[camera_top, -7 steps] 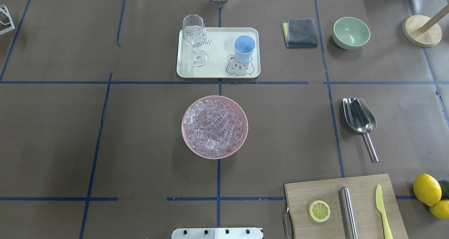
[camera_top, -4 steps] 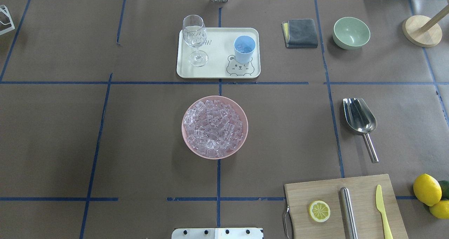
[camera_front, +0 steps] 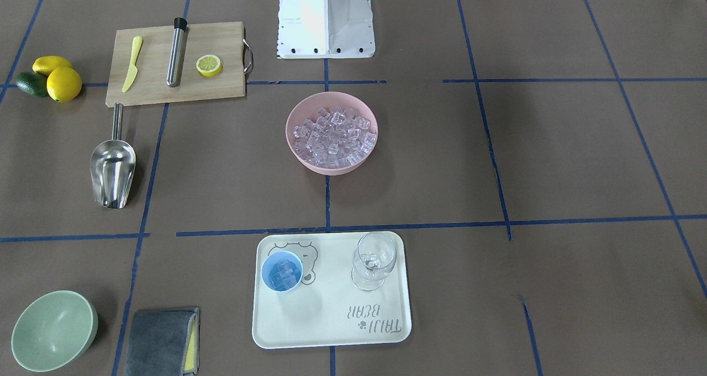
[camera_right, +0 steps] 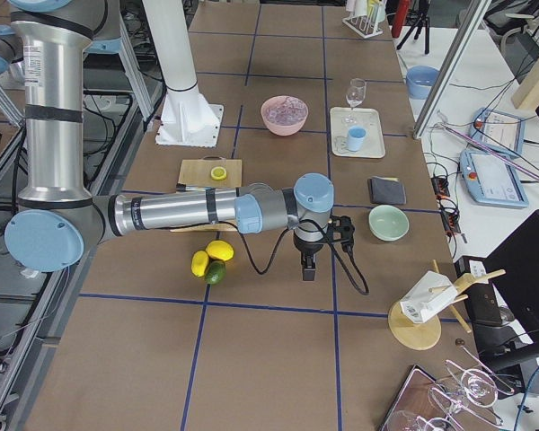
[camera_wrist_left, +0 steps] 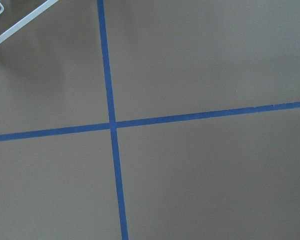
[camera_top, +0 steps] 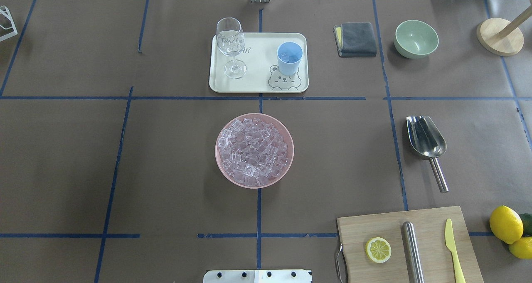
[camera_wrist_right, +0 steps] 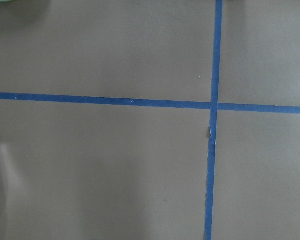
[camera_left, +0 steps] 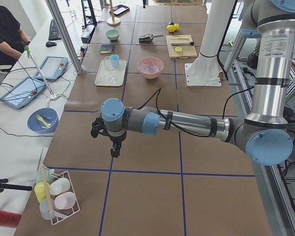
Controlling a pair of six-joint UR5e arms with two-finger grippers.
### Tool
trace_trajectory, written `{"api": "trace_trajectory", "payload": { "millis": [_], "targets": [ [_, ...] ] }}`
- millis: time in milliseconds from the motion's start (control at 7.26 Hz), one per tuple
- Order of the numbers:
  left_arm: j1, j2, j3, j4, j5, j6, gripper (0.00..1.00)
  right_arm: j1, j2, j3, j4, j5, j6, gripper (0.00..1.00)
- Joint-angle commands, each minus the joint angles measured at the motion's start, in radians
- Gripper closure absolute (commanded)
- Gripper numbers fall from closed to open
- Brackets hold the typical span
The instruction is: Put ice in cup with scoop
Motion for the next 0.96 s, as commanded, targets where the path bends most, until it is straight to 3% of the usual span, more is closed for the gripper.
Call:
{"api": "trace_trajectory", "payload": {
  "millis": [0,413,826],
  "targets": [
    [-0.001,0.002,0.016,-0.037,0.057,-0.002,0.00,-0.011,-0.001,-0.003,-0.001,0.001,-0.007,0.00],
    [-0.001,0.002,0.077,-0.043,0.056,0.001,0.00,0.016,-0.004,0.006,-0.002,0.015,-0.015,0.00],
    [0.001,-0.012,0.074,-0.035,0.061,-0.001,0.00,0.024,-0.006,0.003,-0.002,0.015,-0.036,0.00]
  ]
}}
